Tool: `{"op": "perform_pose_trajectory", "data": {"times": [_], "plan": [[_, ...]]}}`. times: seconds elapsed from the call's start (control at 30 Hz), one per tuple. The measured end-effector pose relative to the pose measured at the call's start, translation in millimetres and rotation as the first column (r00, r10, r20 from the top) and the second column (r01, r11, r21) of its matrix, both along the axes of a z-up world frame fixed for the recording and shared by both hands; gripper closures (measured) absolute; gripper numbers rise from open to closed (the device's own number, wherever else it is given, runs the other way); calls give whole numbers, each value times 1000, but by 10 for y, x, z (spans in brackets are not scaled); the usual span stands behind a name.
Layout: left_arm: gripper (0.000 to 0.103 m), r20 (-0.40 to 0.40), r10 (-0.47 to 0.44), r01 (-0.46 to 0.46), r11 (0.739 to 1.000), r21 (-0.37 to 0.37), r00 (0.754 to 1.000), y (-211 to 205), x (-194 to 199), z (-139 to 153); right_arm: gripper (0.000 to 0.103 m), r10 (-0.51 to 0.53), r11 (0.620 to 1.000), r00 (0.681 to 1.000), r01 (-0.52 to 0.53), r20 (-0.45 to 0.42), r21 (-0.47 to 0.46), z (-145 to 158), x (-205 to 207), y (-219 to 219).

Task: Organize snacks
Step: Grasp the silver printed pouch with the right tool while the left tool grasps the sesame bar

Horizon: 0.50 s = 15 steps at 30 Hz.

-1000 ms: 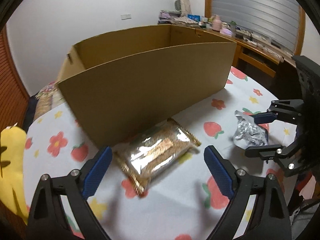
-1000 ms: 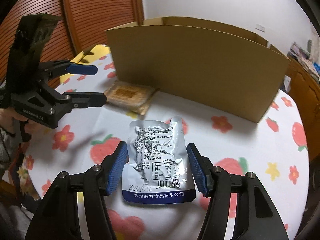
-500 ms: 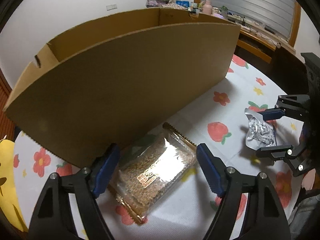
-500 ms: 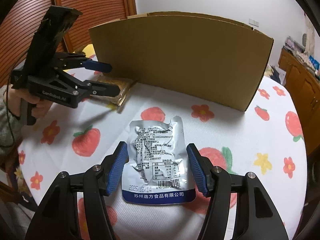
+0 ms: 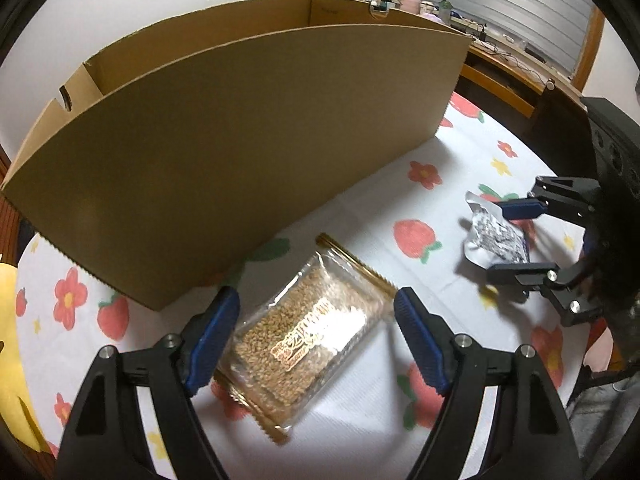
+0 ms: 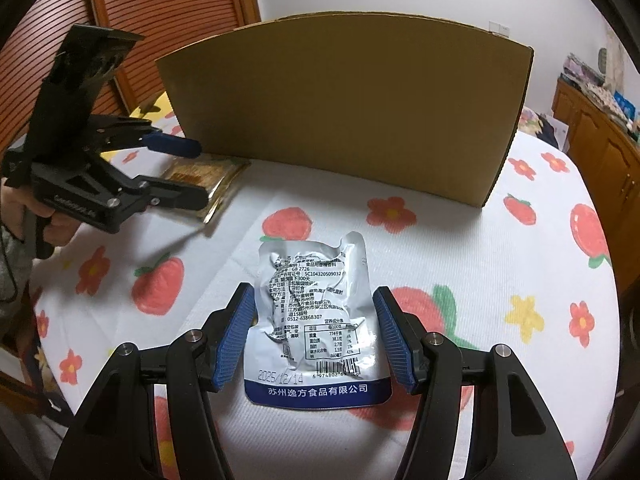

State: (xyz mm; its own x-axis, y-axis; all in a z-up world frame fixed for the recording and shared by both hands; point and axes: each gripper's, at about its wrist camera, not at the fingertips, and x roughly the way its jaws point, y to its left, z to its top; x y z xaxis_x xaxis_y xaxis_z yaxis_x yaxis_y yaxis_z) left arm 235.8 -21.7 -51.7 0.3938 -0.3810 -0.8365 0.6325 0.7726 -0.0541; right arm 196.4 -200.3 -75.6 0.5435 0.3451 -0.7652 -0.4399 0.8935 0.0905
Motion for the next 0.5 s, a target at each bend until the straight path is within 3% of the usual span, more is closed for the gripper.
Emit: {"op": "perform_pose_trajectory", "data": {"times": [0.2, 0.5], "plan": [[17, -24, -4, 4, 1000, -8, 1000, 41, -41, 20, 41, -5, 1000, 1000, 5, 6, -12, -15, -13, 45], [17, -15, -3, 4, 999, 54, 1000, -3, -42, -45, 41, -11, 1000, 1000, 11, 11, -18, -65, -42, 93]]}}
